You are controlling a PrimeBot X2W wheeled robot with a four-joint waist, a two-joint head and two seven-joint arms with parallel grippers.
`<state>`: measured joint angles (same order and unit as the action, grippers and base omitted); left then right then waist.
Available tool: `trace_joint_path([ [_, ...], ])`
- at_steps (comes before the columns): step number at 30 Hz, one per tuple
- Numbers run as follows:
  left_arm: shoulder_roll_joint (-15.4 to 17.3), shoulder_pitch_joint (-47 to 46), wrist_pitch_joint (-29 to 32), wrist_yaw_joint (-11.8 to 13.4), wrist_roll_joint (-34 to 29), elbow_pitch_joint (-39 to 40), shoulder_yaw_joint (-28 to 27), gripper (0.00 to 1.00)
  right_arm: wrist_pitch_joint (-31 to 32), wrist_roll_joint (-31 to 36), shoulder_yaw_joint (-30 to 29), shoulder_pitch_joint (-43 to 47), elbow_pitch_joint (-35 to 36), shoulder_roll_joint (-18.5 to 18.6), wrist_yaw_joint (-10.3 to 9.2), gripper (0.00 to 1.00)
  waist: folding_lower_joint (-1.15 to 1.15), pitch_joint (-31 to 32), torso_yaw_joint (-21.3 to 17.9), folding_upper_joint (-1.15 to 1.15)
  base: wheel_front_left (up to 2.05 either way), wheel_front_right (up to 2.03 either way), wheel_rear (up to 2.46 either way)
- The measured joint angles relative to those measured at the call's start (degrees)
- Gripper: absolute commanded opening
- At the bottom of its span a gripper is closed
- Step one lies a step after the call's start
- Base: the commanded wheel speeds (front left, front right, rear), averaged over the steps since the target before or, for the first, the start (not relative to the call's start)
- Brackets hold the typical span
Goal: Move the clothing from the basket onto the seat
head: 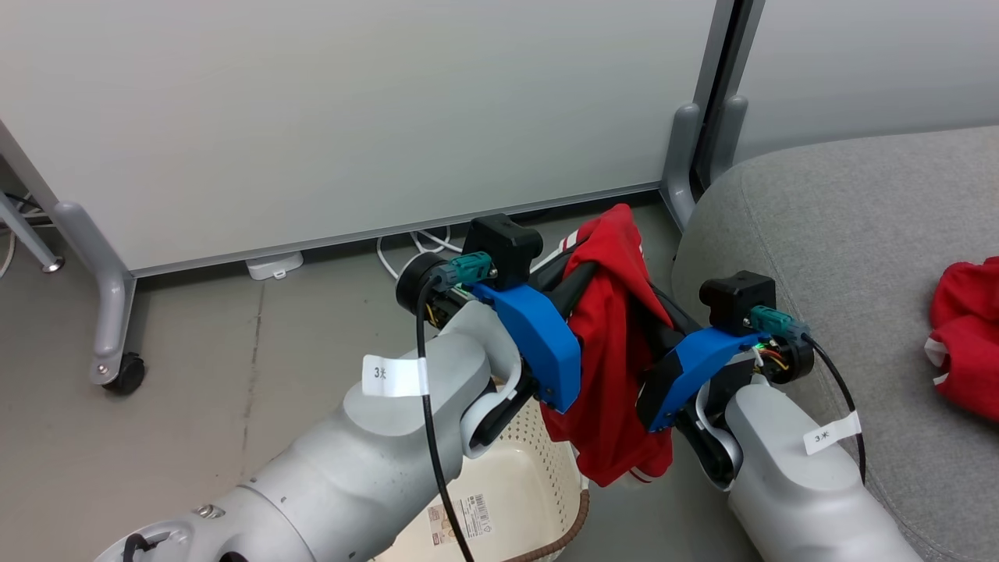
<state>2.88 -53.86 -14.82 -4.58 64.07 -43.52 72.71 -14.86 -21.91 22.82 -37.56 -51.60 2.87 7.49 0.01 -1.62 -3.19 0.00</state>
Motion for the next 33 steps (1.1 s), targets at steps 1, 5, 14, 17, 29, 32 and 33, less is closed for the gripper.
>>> trace_joint_path([
  [1, 0.0, 0.0, 0.0, 0.0, 0.0, -0.1, 0.0, 0.0, 0.0, -0.2, 0.1, -0.1, -0.2, 0.0, 0.0, 0.0, 0.0, 0.0, -0.1, 0.0, 0.0, 0.0, 0.0],
  [5, 0.0, 0.0, 0.0, 0.0, 0.0, -0.5, 0.1, 0.0, -0.1, -0.5, 0.7, -0.4, -0.6, 0.0, 0.0, 0.0, 0.0, 0.3, -0.3, 0.0, 0.0, 0.0, 0.0],
  [14, 0.0, 0.1, -0.1, 0.0, 0.0, -0.8, 0.1, 0.02, -0.1, -0.9, 0.2, -0.6, -0.5, 0.0, 0.0, 0.0, -0.01, 0.5, -0.4, 0.0, 0.0, 0.0, 0.0],
  [17, 0.0, 0.5, -0.2, 0.3, -0.2, -0.9, -0.1, 0.55, -0.1, -1.0, 0.1, -0.5, -0.1, 0.0, 0.0, 0.0, -0.01, 0.5, -0.5, 0.0, 0.0, 0.0, 0.0],
  [29, 3.4, 14.9, -0.2, -0.5, -18.3, 10.1, -16.2, 1.0, -0.1, -0.3, -2.4, -0.3, 1.1, 0.0, 0.0, 0.0, -0.01, -0.2, 0.0, 0.0, 0.0, 0.0, 0.0],
  [32, 4.9, 19.6, -0.2, -1.0, -22.1, 13.2, -20.9, 1.0, -0.1, 0.1, -3.2, -0.2, 1.4, 0.0, 0.0, 0.0, -0.01, -0.5, 0.2, 0.0, 0.0, 0.0, 0.0],
  [33, 5.4, 21.2, -0.2, -1.1, -23.4, 14.2, -22.4, 1.0, -0.1, 0.2, -3.4, -0.1, 1.5, 0.0, 0.0, 0.0, -0.01, -0.6, 0.3, 0.0, 0.0, 0.0, 0.0],
])
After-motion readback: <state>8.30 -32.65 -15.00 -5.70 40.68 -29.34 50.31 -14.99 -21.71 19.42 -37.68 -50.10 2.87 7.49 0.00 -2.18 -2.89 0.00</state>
